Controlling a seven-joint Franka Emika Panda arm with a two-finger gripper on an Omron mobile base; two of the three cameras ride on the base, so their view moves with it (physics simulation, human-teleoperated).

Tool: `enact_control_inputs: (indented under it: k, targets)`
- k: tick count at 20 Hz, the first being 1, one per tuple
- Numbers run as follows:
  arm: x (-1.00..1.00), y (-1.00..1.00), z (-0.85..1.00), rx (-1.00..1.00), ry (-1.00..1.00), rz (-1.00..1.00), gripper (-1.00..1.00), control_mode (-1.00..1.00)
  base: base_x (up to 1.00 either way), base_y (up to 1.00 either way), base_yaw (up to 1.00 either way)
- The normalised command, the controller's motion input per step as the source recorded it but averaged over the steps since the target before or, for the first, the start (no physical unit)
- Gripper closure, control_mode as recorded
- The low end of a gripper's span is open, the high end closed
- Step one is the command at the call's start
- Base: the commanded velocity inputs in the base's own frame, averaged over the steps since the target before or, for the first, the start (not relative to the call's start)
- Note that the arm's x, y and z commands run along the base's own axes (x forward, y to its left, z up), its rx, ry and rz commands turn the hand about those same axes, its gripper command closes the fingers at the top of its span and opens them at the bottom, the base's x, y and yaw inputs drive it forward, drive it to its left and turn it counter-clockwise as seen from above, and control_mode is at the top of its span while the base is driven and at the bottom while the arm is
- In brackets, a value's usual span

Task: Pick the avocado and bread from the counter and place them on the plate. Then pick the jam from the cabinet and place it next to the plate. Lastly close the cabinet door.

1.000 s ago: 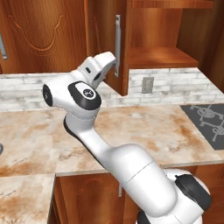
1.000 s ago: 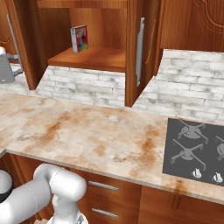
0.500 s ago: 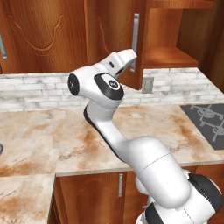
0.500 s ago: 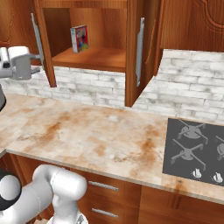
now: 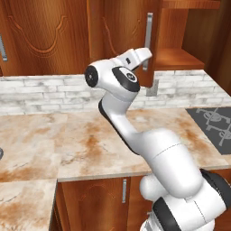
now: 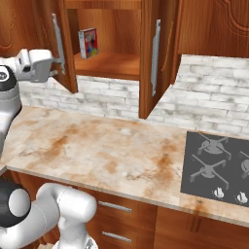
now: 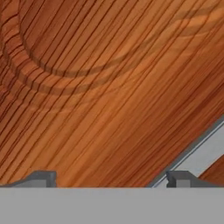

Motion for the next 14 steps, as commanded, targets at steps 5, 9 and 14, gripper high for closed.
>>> enact_control_inputs:
  k: [5,9,14]
  targets:
    - [0.52,-0.39,0.02,0.15,-0.01,0.05,-1.00,-1.00,0.00,0.00,0.00]
    - [0.40,-0.39,0.01,0.15,-0.02,0.08,-1.00,-1.00,0.00,0.00,0.00]
    - [0.37,-0.47,0.00,0.16,-0.01,0.09,-1.00,-1.00,0.00,0.00,0.00]
